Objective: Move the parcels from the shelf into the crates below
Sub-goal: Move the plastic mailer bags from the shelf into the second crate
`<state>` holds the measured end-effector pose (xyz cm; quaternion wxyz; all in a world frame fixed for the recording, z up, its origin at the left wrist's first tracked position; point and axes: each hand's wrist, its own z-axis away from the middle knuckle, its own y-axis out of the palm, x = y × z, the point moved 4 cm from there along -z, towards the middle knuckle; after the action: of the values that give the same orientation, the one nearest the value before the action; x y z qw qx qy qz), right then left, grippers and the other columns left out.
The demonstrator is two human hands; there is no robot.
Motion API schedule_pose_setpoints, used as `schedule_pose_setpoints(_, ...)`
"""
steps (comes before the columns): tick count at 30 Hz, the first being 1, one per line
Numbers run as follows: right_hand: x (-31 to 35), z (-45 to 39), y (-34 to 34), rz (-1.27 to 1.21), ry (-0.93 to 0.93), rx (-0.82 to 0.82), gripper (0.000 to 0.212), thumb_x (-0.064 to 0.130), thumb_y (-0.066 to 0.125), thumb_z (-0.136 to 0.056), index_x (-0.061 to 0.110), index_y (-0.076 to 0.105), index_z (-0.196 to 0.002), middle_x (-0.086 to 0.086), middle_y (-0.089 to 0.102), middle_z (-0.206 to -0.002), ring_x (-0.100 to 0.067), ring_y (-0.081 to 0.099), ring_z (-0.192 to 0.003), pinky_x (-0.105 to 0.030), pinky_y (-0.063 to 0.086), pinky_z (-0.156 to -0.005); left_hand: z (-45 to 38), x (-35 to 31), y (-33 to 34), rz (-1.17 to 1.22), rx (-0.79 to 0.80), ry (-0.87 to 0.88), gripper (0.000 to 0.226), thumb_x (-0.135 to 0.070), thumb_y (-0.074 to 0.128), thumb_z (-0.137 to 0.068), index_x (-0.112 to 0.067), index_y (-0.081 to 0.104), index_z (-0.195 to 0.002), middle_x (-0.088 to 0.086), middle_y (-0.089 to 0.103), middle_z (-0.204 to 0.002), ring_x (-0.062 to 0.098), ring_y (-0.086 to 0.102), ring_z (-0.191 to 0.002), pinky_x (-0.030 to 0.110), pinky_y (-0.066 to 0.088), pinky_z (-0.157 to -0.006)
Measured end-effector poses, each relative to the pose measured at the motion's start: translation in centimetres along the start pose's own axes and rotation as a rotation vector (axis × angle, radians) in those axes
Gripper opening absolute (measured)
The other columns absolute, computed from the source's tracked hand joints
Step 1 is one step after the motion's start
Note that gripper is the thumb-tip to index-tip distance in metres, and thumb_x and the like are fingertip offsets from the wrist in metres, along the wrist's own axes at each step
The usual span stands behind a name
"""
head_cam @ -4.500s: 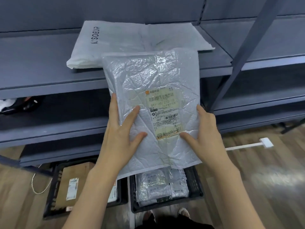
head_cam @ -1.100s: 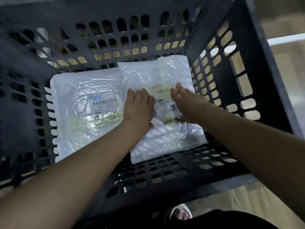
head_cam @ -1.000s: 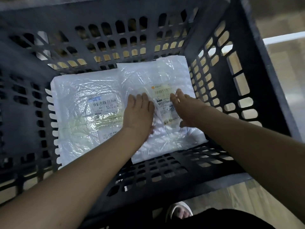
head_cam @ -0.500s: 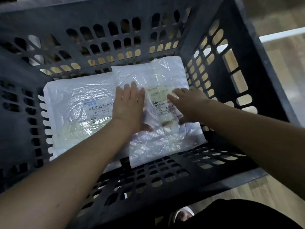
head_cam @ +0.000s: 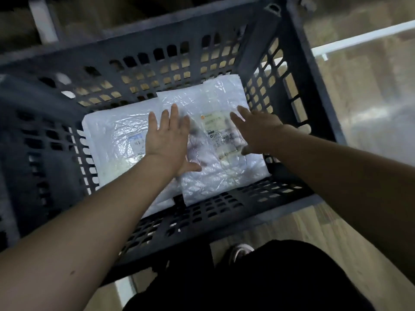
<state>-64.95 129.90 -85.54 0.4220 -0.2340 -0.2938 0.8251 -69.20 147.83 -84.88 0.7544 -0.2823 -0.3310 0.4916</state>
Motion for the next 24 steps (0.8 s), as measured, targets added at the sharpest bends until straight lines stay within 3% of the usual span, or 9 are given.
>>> schedule_pose_setpoints(5,-0.4,10.4,-7.9,-0.055,-0.012,0.060,0.095,0.048,0.067,-0.083,0.016,0.008,-0.151,-0.006,0.022,-0.153,-0.031,0.045,-0.128,-0.039,0.047,-0.080,9.9,3.8,-8.1,0.052,0.036,-0.017,0.092,-0.066,0.041,-0.088,-0.015,-0.002,-0.151,0.011,-0.013,-0.157,0.032,-0.003,-0.145,0.049,0.005,-0.116)
schedule_pose_setpoints(11,-3.8,23.7,-20.8,-0.106,0.051,0.083,0.082,0.044,0.063,-0.086,0.015,0.019,-0.148,-0.005,0.036,-0.145,-0.028,0.045,-0.127,-0.042,0.049,-0.094,22.9,10.2,-21.8,0.107,-0.032,-0.084,0.070,-0.054,0.040,-0.094,-0.016,0.017,-0.148,0.010,-0.002,-0.157,0.031,0.000,-0.144,0.048,0.008,-0.115)
schedule_pose_setpoints(15,-5.7,32.1,-30.9,-0.156,0.074,0.028,0.068,0.044,0.061,-0.086,0.016,0.034,-0.142,-0.006,0.046,-0.138,-0.026,0.046,-0.125,-0.039,0.046,-0.097,30.7,14.5,-32.0,0.274,-0.210,-0.156,0.055,-0.046,0.045,-0.094,-0.016,0.037,-0.139,0.011,0.000,-0.157,0.029,0.000,-0.144,0.047,0.007,-0.115)
schedule_pose_setpoints(20,-5.2,40.3,-41.1,-0.241,0.067,-0.131,0.067,0.040,0.061,-0.087,0.011,0.033,-0.141,-0.009,0.043,-0.140,-0.029,0.043,-0.127,-0.038,0.042,-0.101,39.1,18.5,-40.6,0.419,-0.397,-0.260,0.049,-0.045,0.044,-0.094,-0.019,0.040,-0.135,0.011,0.006,-0.157,0.029,0.004,-0.144,0.046,0.009,-0.114)
schedule_pose_setpoints(24,-2.7,45.0,-46.4,-0.300,0.004,-0.333,0.077,0.042,0.058,-0.090,0.009,0.022,-0.148,-0.008,0.033,-0.149,-0.025,0.031,-0.137,-0.035,0.031,-0.111,44.3,20.7,-42.8,0.592,-0.541,-0.364,0.041,-0.041,0.052,-0.091,-0.013,0.057,-0.121,0.013,0.035,-0.148,0.031,0.019,-0.141,0.047,0.017,-0.110)
